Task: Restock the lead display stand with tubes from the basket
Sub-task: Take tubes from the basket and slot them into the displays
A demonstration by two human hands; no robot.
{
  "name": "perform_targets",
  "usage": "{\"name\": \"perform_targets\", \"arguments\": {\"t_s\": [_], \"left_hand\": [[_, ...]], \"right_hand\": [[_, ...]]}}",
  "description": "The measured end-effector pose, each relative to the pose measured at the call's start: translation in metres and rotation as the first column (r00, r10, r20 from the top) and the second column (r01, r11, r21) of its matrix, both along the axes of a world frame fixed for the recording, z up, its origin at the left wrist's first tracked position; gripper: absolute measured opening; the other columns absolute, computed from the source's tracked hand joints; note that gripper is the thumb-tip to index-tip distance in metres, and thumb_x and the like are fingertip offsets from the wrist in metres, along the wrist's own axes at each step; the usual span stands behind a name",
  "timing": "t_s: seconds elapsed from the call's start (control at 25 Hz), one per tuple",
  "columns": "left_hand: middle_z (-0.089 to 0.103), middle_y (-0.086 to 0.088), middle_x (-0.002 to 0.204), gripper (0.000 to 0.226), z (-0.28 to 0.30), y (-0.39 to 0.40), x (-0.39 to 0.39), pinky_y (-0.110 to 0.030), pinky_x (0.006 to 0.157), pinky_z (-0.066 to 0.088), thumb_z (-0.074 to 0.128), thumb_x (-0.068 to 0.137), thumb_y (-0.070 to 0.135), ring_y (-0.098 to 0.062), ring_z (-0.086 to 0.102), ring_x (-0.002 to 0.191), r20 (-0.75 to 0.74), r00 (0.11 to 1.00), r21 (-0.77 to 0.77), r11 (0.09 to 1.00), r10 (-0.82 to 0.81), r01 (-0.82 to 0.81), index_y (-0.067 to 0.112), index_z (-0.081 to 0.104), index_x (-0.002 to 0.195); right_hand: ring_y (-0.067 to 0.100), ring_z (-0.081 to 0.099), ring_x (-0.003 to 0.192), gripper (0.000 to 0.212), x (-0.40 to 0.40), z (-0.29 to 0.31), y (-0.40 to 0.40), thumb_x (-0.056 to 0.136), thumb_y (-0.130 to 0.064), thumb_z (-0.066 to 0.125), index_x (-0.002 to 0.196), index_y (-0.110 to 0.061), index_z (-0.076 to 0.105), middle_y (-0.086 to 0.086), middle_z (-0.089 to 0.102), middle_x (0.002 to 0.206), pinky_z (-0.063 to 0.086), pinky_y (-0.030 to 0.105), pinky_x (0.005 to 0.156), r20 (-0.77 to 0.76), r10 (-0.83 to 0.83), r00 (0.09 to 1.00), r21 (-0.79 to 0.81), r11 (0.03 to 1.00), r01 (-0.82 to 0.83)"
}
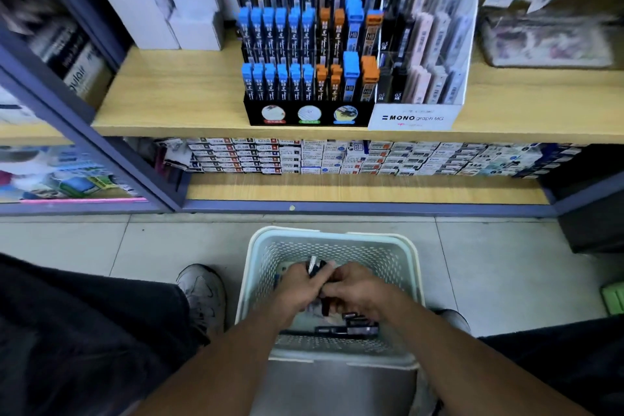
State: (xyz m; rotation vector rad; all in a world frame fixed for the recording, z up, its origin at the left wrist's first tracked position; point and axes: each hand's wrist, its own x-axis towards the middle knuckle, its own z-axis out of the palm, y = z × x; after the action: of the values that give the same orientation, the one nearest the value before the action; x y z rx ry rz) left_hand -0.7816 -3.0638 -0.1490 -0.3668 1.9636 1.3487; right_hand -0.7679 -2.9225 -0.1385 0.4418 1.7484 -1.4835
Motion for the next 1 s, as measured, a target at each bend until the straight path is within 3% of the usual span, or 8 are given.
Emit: {"name": "perform_targets", "arguments": {"t_s": [0.08, 0.32, 0.44, 0.6, 0.68, 0.76, 0.88, 1.0], "left_hand": [[0.076, -0.007, 0.077, 0.037, 0.013, -0.002, 0.003, -0.032, 0.053, 0.055, 0.074, 0.087, 0.046, -0.018, 0.072, 0.066, 0.012, 0.999, 0.036, 0.999, 0.034, -0.035, 0.009, 0.074, 0.091], [0.065, -0.001, 0.056, 0.043, 0.084, -0.004, -0.01, -0.019, 0.041, 0.039, 0.078, 0.086, 0.036, -0.009, 0.053, 0.038, 0.111, 0.985, 0.17, 0.974, 0.131, -0.148, -0.001, 0.065, 0.103], [0.066, 0.0, 0.062, 0.039, 0.127, 0.005, -0.021, -0.023, 0.054, 0.04, 0.075, 0.086, 0.042, -0.012, 0.056, 0.052, 0.09, 0.988, 0.271, 0.952, 0.125, -0.145, 0.007, 0.067, 0.103], [0.071, -0.008, 0.082, 0.04, 0.194, 0.015, -0.041, -0.032, 0.068, 0.047, 0.068, 0.09, 0.041, -0.018, 0.063, 0.07, 0.056, 0.994, 0.436, 0.893, 0.098, -0.113, 0.007, 0.066, 0.111], [0.068, -0.014, 0.089, 0.037, 0.228, 0.017, -0.05, -0.031, 0.063, 0.053, 0.068, 0.092, 0.031, -0.021, 0.063, 0.074, 0.04, 0.994, 0.474, 0.874, 0.097, -0.104, 0.001, 0.063, 0.115], [0.064, -0.011, 0.08, 0.02, 0.26, 0.015, -0.061, -0.027, 0.057, 0.053, 0.064, 0.095, 0.02, -0.018, 0.06, 0.065, 0.018, 0.996, 0.472, 0.877, 0.09, -0.087, 0.002, 0.062, 0.103], [0.059, -0.005, 0.065, 0.009, 0.298, 0.014, -0.079, -0.022, 0.045, 0.045, 0.064, 0.094, 0.013, -0.014, 0.053, 0.05, -0.022, 0.997, 0.463, 0.885, 0.072, -0.054, 0.004, 0.061, 0.096], [0.054, -0.001, 0.057, 0.009, 0.318, 0.019, -0.096, -0.018, 0.038, 0.034, 0.065, 0.094, 0.016, -0.009, 0.044, 0.042, -0.05, 0.994, 0.461, 0.885, 0.093, -0.06, 0.01, 0.06, 0.09]], "right_hand": [[0.014, 0.061, 0.054, 0.007, 0.003, 0.017, 0.002, 0.085, 0.002, 0.072, 0.091, 0.003, 0.07, 0.012, 0.069, 0.072, 0.049, 0.025, 0.053, -0.021, 0.026, 0.999, -0.033, 0.999, -0.027], [0.017, 0.057, 0.064, 0.028, -0.009, 0.077, 0.024, 0.084, -0.01, 0.078, 0.1, 0.009, 0.066, 0.018, 0.059, 0.084, 0.045, 0.024, 0.059, -0.147, 0.072, 0.987, -0.149, 0.984, -0.094], [0.013, 0.055, 0.063, 0.011, -0.02, 0.129, 0.038, 0.084, -0.013, 0.079, 0.084, -0.011, 0.068, 0.006, 0.061, 0.073, 0.042, 0.023, 0.057, -0.248, 0.07, 0.966, -0.115, 0.988, -0.101], [0.019, 0.064, 0.074, 0.021, -0.032, 0.194, 0.051, 0.084, -0.009, 0.076, 0.099, 0.0, 0.065, 0.012, 0.068, 0.085, 0.054, 0.027, 0.064, -0.42, 0.009, 0.907, -0.137, 0.988, -0.073], [0.024, 0.067, 0.078, 0.024, -0.036, 0.225, 0.055, 0.086, -0.007, 0.074, 0.103, 0.006, 0.065, 0.018, 0.07, 0.088, 0.057, 0.028, 0.067, -0.495, -0.023, 0.869, -0.171, 0.983, -0.072], [0.022, 0.069, 0.076, 0.018, -0.041, 0.255, 0.059, 0.089, -0.006, 0.07, 0.102, 0.006, 0.068, 0.016, 0.073, 0.087, 0.055, 0.026, 0.065, -0.56, -0.061, 0.826, -0.209, 0.975, -0.07], [0.022, 0.065, 0.064, 0.013, -0.05, 0.293, 0.063, 0.09, -0.007, 0.068, 0.103, -0.006, 0.072, 0.009, 0.069, 0.077, 0.052, 0.025, 0.054, -0.612, -0.081, 0.787, -0.225, 0.972, -0.074], [0.02, 0.058, 0.058, 0.019, -0.067, 0.313, 0.074, 0.091, -0.009, 0.068, 0.109, -0.011, 0.074, 0.009, 0.064, 0.073, 0.044, 0.023, 0.047, -0.68, -0.043, 0.732, -0.117, 0.992, -0.05]]}}
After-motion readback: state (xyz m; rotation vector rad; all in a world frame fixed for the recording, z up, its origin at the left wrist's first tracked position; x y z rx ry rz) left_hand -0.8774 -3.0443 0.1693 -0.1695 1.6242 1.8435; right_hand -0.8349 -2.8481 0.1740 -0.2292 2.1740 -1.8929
